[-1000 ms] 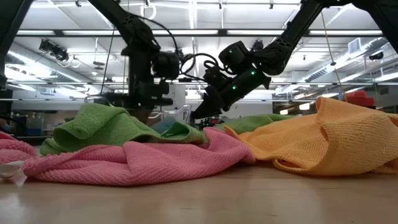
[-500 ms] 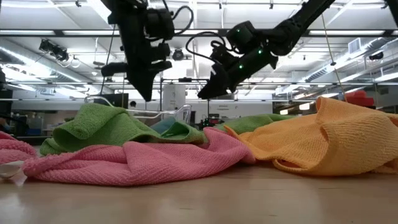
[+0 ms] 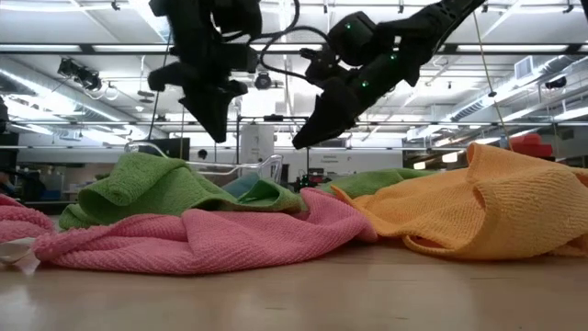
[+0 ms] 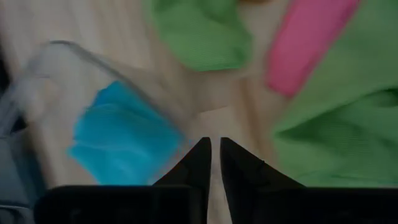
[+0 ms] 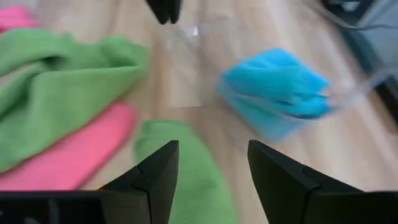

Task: Fold microfiber towels
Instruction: Fold the left green microfiber towel

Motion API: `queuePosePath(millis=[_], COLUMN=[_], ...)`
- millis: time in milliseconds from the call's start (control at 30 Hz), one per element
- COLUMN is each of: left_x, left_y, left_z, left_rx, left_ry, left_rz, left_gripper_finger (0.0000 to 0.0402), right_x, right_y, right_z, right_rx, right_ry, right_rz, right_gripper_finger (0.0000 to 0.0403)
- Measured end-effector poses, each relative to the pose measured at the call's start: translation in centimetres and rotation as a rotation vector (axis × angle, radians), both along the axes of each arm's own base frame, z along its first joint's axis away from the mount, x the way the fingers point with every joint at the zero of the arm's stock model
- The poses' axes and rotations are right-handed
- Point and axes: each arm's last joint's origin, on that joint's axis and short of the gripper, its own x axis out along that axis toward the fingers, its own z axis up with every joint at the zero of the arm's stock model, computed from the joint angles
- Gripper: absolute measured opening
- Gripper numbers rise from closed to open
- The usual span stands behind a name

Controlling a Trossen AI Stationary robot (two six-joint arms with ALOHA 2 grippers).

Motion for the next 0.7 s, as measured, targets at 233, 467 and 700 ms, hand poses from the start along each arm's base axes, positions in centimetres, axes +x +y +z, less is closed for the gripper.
queuePosePath(millis=[233,467,700], left_x=[-0.5,-1.6,-2.3], left_y=[-5.0,-10.8,-15.0], left_z=[-0.3,-0.5,-1.7], left_rx=[-0.038,-0.010,0.032], left_ry=[0.079,0.144,0.088], left_rz=[-0.067,-0.322,-0.449], left_gripper_finger=[0.0072,0.0107,0.0136], right_x=[0.4,0.3,0.5], right_y=[4.5,7.5,9.0], right_z=[-0.4,-0.8,-0.6], right_rx=[0.013,0.025,-0.002], right_ry=[0.047,0.068,0.047], right_rz=[0.120,0.149,0.134], right_gripper_finger=[0.0202,0.0202,0.0202])
